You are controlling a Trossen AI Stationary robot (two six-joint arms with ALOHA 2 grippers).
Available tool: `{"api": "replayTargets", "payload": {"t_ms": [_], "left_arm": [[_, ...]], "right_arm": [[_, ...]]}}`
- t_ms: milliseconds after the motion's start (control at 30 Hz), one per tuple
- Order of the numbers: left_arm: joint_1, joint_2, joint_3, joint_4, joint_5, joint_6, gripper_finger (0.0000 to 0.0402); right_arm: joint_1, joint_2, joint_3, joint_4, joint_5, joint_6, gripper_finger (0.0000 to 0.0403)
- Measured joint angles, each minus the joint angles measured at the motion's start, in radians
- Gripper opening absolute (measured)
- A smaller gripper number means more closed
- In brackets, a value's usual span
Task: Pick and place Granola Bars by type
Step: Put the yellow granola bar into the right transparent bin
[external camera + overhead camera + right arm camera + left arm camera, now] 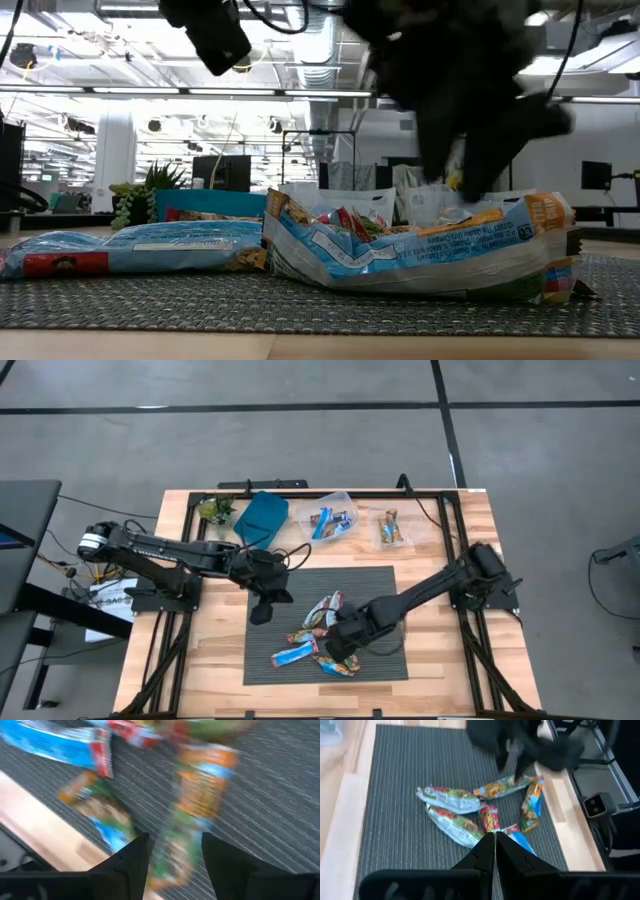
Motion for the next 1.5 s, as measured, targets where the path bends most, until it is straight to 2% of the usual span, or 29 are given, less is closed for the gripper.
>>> {"api": "replayTargets", "payload": {"t_ms": [233,467,567,800,933,1067,1333,1500], "left_arm": [[-0.002,-0.019,-0.001,-0.028,0.014,0.001,0.0009],[-0.003,-0.039,-0.001,-0.054,0.003,0.001,0.0009],[-0.005,-0.039,-0.001,-0.052,0.002,0.001,0.0009],[-0.007,-0.042,-0.001,-0.025,0.003,-0.007,0.0009],[-0.007,-0.05,0.009,-0.009,0.002,-0.01,0.0009],[-0.003,-0.054,0.025,0.018,-0.017,-0.011,0.0009],[0.064,-0.046,0.074,0.099,-0.215,-0.029,0.0009],[0.185,-0.006,0.15,0.055,-0.197,-0.037,0.0009]], "right_arm": [[-0.03,0.118,0.072,-0.081,-0.031,-0.065,0.0166],[-0.048,0.144,0.087,-0.124,-0.046,-0.129,0.0155],[-0.054,0.144,0.087,-0.127,-0.049,-0.137,0.0125],[-0.056,0.082,0.083,-0.088,-0.024,-0.164,0.0024],[-0.081,-0.007,0.084,-0.109,0.054,-0.215,0.0006],[-0.154,-0.105,0.085,-0.194,0.15,-0.296,0.0016],[-0.398,-0.255,0.085,-0.384,0.284,-0.519,0.0016],[-0.588,-0.326,0.059,-0.445,0.306,-0.684,0.0013]]}}
